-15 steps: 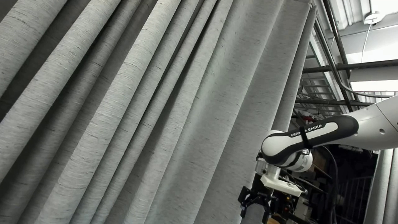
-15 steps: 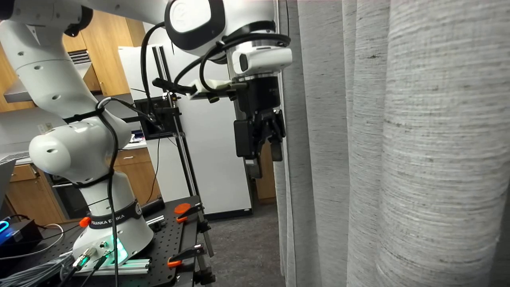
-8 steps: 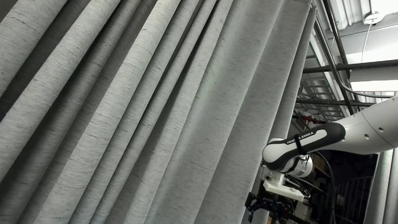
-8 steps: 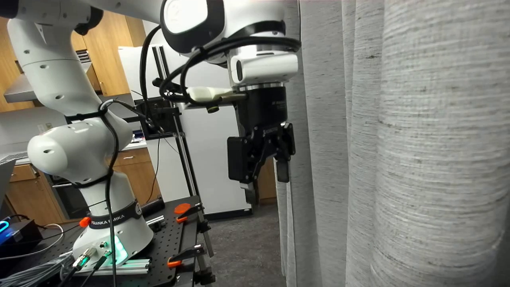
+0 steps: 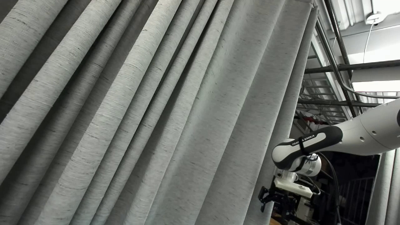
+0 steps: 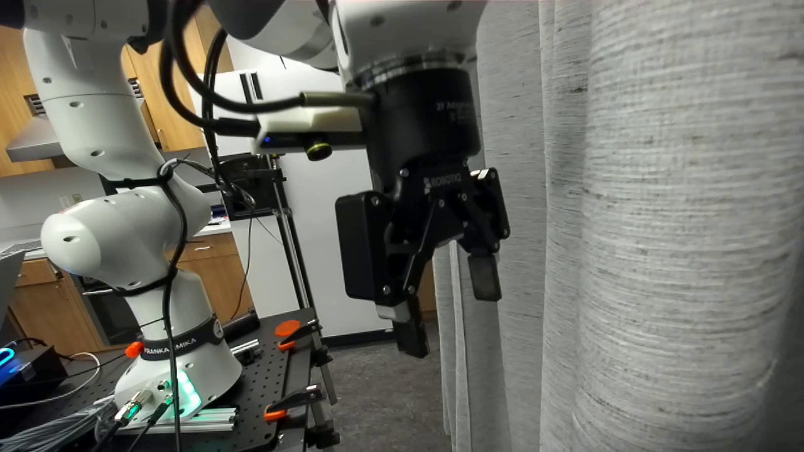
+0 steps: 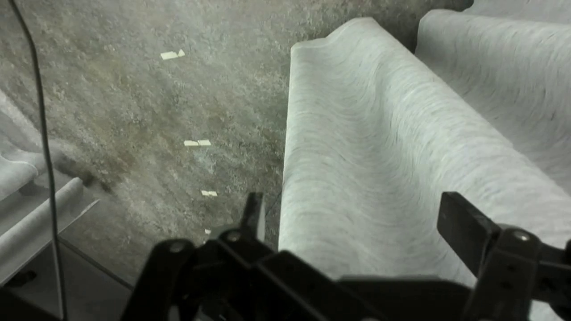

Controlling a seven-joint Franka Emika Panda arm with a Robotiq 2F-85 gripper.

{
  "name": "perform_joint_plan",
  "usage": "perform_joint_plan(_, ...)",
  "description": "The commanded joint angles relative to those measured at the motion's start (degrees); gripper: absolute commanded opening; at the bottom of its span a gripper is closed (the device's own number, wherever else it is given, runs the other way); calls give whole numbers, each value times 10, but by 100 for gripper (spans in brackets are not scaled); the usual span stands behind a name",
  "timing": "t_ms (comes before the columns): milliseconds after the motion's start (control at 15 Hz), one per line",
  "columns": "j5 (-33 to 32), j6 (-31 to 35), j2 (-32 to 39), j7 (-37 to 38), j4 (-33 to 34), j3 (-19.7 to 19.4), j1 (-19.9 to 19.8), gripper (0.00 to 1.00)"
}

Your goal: Open the curtain and close it

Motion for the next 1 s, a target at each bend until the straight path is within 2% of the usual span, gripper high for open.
perform_joint_plan(0, -4, 44, 8, -46, 37, -14, -13, 100)
perform_joint_plan(333, 17, 154, 14, -102, 51, -25, -20, 99)
perform_joint_plan(533, 72, 220, 19, -156, 52, -26, -19, 98)
perform_joint_plan(800, 181, 241, 19, -238, 53, -23, -18, 100)
perform_joint_plan(867, 133, 232, 10, -196, 41, -23, -18, 100)
perform_joint_plan(933, 151, 232, 10, -210, 41, -23, -18, 100)
